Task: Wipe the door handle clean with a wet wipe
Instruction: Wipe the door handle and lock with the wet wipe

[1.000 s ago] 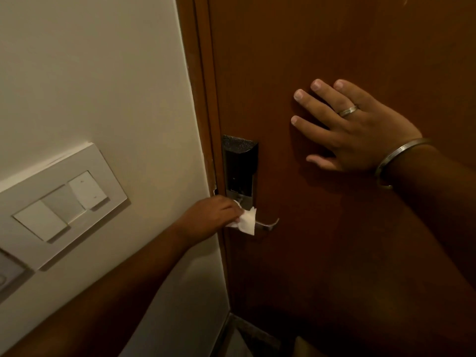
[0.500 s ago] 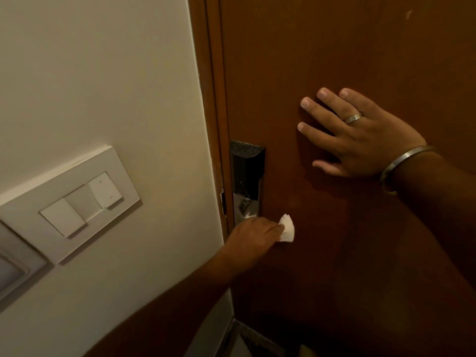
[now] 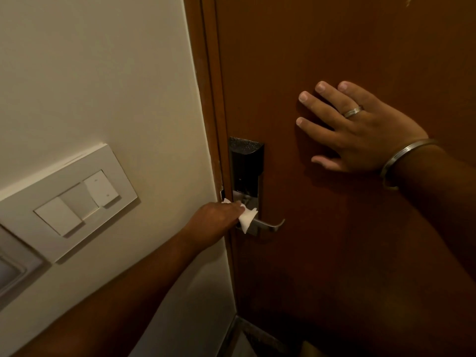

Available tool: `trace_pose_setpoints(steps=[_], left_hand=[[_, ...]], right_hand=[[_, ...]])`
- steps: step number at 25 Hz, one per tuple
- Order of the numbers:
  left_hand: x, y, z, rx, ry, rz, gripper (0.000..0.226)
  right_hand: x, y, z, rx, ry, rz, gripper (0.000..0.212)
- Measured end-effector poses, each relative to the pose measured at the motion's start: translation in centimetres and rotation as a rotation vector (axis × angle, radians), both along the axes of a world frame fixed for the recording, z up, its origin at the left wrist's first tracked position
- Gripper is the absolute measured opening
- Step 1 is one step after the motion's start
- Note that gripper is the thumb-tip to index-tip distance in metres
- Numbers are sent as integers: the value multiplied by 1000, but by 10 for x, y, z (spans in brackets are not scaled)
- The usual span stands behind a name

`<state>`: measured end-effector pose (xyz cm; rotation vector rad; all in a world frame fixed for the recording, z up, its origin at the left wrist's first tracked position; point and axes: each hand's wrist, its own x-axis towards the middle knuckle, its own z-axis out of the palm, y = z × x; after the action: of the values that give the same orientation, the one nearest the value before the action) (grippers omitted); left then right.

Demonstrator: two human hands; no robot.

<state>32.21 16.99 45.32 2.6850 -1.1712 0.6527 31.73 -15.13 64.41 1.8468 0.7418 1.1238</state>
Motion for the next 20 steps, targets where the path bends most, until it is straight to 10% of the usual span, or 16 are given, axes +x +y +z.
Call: trace_pose_setpoints(steps=[20], left_hand=[[-14,-51,-3,41,13,-126,48]], right_hand=[[1,-1,1,18,10,18,75]])
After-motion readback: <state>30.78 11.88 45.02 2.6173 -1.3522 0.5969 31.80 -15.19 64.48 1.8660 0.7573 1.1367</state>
